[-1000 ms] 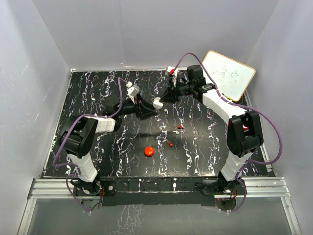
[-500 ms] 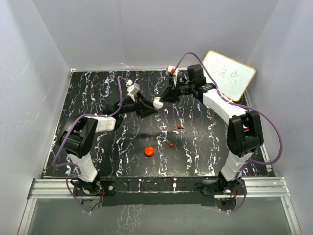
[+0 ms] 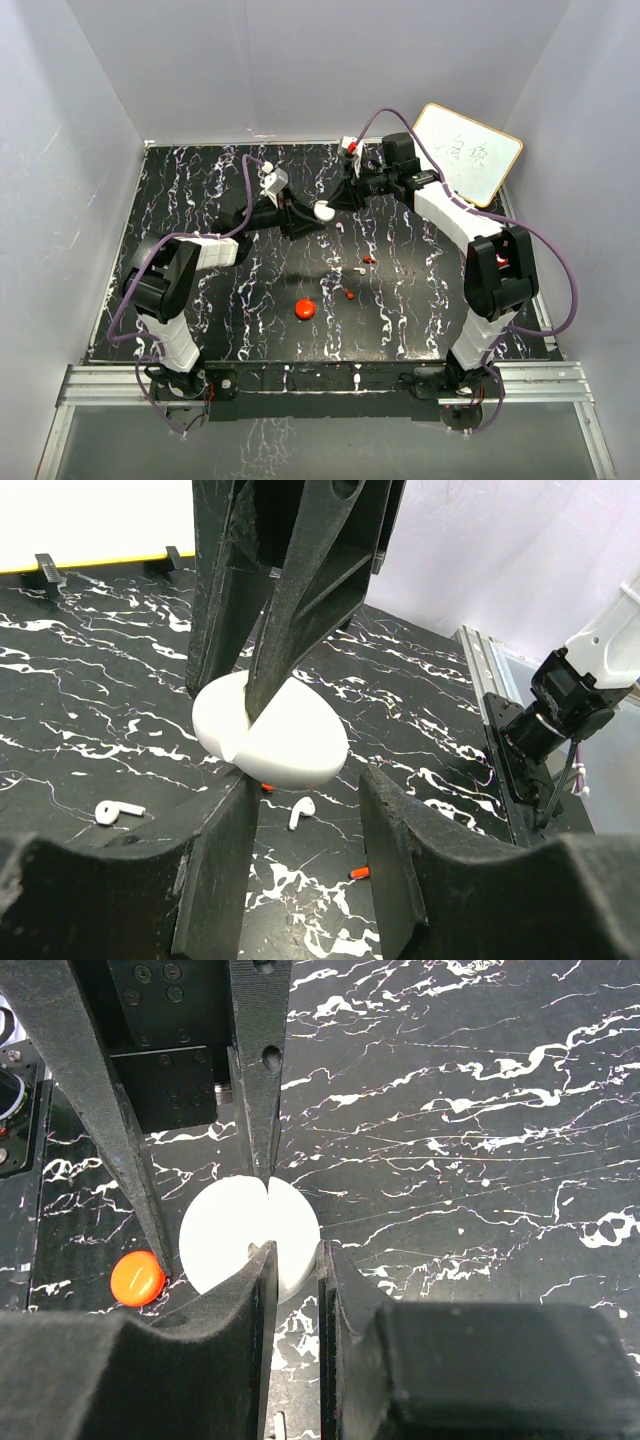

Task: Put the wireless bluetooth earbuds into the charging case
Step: Adjust the charging case, then pick up the earbud from the center of the board.

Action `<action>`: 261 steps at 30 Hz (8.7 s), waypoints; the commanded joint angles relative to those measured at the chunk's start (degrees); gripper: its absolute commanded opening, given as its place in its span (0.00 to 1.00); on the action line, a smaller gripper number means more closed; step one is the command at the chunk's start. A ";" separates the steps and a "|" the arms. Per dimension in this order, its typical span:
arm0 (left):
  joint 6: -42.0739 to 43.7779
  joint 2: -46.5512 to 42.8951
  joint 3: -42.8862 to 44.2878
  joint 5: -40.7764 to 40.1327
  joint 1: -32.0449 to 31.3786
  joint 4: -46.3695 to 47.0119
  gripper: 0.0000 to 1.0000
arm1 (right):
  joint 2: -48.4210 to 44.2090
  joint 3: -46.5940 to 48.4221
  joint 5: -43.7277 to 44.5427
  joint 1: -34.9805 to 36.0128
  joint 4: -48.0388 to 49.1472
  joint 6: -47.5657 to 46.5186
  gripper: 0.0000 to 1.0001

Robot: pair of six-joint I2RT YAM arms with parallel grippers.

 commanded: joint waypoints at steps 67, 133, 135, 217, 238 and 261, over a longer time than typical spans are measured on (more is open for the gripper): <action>-2.44 2.17 3.34 -0.23 1.82 1.36 0.03 | -5.49 0.37 14.54 6.87 -1.09 -6.20 0.00; 1.90 0.31 -6.25 2.39 -0.09 31.98 0.00 | 2.08 8.36 13.93 5.07 0.26 -0.23 0.39; 3.17 0.08 -6.82 1.66 -0.08 31.99 0.00 | 2.08 8.37 14.13 5.12 0.50 0.09 0.39; 22.39 1.27 -14.13 -11.01 -0.43 32.07 0.00 | -9.54 -19.76 50.00 3.15 10.89 26.13 0.54; 22.11 1.27 -14.05 -10.40 -0.43 32.07 0.00 | -24.80 -35.02 66.93 10.81 7.75 41.11 0.48; 21.47 1.70 -13.89 -9.67 -0.43 32.07 0.00 | -21.81 -40.78 63.35 13.34 9.17 47.36 0.41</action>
